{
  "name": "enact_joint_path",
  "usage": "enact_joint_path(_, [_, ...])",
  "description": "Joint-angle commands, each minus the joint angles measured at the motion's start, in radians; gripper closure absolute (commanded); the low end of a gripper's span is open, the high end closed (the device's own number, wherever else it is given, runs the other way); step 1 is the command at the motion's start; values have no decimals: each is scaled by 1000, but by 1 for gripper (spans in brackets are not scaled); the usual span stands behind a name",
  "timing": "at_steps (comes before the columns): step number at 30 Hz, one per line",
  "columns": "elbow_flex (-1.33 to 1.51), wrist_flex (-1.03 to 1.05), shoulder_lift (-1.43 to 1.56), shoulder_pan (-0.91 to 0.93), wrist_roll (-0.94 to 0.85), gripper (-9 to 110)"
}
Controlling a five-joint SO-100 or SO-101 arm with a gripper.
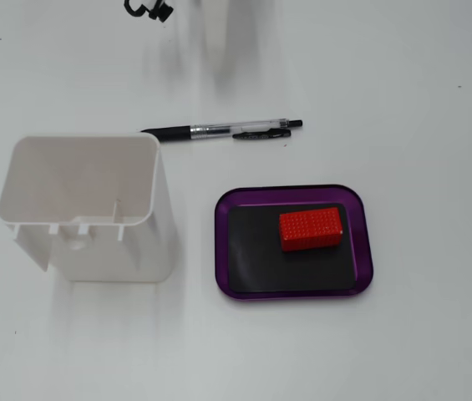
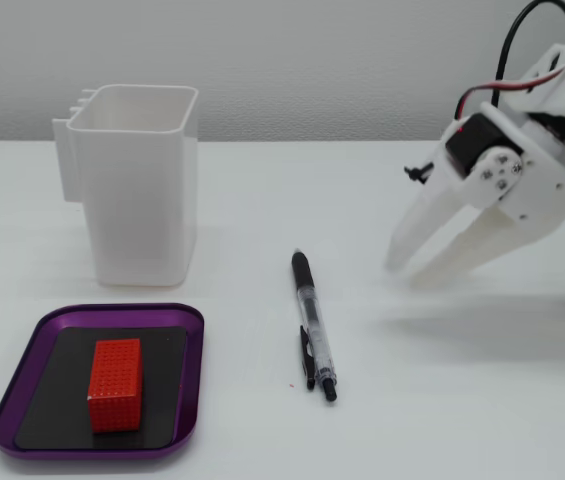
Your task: Pick up the pen and put it in the pen holder.
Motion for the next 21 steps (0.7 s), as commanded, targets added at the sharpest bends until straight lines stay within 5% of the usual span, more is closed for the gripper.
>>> enact_joint_path(1, [-178, -15, -137, -6, -18, 94])
enact_joint_path(9, [-719, 9, -927, -14, 164, 92])
enact_joint_path(14, [-1020, 120, -1388, -170, 262, 83])
enact_joint_path(21, [-1121, 101, -1652, -302, 281, 82])
